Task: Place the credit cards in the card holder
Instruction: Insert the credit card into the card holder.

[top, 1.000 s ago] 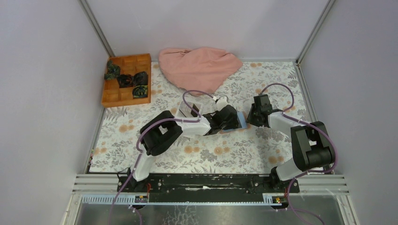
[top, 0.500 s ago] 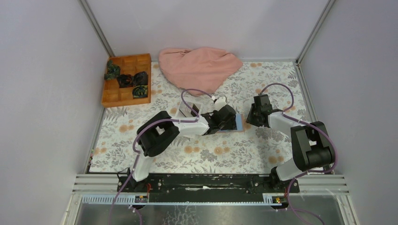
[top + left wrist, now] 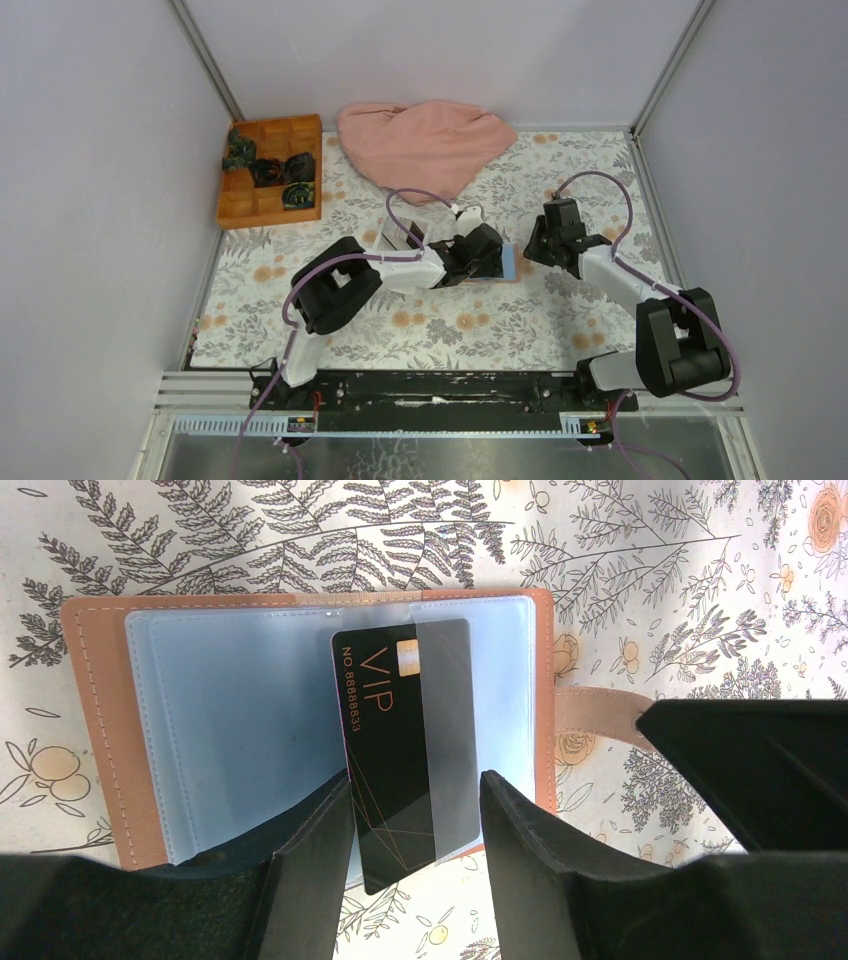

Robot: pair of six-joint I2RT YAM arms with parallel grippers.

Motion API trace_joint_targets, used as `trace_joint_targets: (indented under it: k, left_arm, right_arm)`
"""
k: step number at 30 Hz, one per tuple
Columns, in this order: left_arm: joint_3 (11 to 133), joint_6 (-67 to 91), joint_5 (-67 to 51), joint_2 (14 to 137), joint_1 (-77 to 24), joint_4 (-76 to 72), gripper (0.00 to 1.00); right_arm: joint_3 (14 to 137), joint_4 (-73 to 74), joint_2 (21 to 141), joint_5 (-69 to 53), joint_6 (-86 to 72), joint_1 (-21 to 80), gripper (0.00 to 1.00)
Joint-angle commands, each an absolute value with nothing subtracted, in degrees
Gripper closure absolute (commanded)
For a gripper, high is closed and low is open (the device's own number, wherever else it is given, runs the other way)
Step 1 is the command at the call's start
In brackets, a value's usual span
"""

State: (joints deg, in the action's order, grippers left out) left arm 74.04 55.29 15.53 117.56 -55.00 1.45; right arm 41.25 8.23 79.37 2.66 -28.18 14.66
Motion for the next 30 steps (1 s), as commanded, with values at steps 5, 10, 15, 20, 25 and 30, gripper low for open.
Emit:
trace_joint_targets:
  k: [5, 10, 15, 20, 25, 30]
  left_arm:
    - [73.9, 54.2, 17.5, 116.8, -55.2, 4.6, 0.44]
    - [74.1, 54.3, 17.5, 116.9, -55.2, 4.6, 0.44]
    - [74.6, 54.2, 17.4, 117.1, -55.1, 4.6, 0.44]
    - [75.0, 54.0, 17.7, 117.3, -55.1, 5.1, 0.44]
    - [74.2, 54.1, 19.6, 116.7, -55.1, 6.3, 0.35]
    - [73.2, 54.1, 20.9, 115.8, -55.2, 6.3, 0.34]
  right_arm:
    - [46.5, 11.2, 78.9, 4.6, -27.7, 20.8, 0.76]
    - [46.4, 10.2, 83.4, 4.5, -27.9, 22.6, 0.90]
    - [45.1, 8.5, 86.9, 5.1, -28.0, 22.9, 0.92]
    - [44.1, 7.3, 89.2, 5.2, -28.4, 22.9, 0.93]
    - [43.2, 6.7, 90.4, 5.9, -28.8, 22.9, 0.95]
    - [42.6, 6.4, 90.8, 5.9, -29.2, 22.9, 0.95]
